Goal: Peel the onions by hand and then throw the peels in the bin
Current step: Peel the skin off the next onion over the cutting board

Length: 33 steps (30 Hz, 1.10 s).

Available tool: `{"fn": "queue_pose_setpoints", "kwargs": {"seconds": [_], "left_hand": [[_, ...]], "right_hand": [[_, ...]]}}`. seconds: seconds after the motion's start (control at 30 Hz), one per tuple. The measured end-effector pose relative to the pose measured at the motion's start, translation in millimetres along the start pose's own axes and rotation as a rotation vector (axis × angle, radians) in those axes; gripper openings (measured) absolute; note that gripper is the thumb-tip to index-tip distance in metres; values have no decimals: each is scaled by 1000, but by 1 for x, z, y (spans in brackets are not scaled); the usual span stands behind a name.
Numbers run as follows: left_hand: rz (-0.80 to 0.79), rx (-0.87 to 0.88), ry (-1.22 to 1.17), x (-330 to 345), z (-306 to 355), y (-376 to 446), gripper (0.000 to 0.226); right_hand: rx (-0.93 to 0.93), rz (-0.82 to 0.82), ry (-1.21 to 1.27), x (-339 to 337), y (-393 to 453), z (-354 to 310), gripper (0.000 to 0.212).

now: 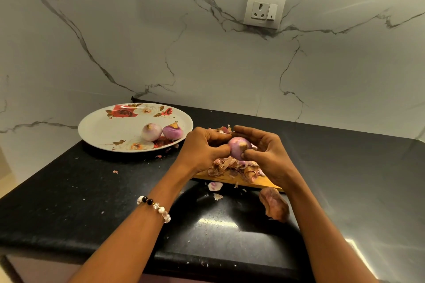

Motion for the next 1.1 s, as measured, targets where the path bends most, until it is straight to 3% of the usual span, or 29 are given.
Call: {"fn": "queue_pose_setpoints", "kwargs": {"seconds": [0.27,0.43,0.8,1.0,1.1], "left_hand": [[94,0,33,-3,-1,-1,30],[24,-4,-123,1,-5,3,28],[27,-24,-4,-2,-7,2,30],[74,-111,-336,-1,-10,2,24],[17,-125,-327,2,-5,0,32]], "right_hand": [[-14,-12,48,-1,-1,0,51],[-9,9,57,-4,-1,1,53],[9,-14,12,0,-1,-3,53],[-10,29,54,-4,-1,-1,56],[-17,42,49,-5,-1,-2,56]]}}
Point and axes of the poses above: each hand's wrist, its own y-axis towards the middle knuckle, its own x-axis out of the palm, z = x × y, the point moved 4 cm from there along y, towards the middle knuckle, and after that the axes turned 15 degrees about -z, right-handed, at the moved point
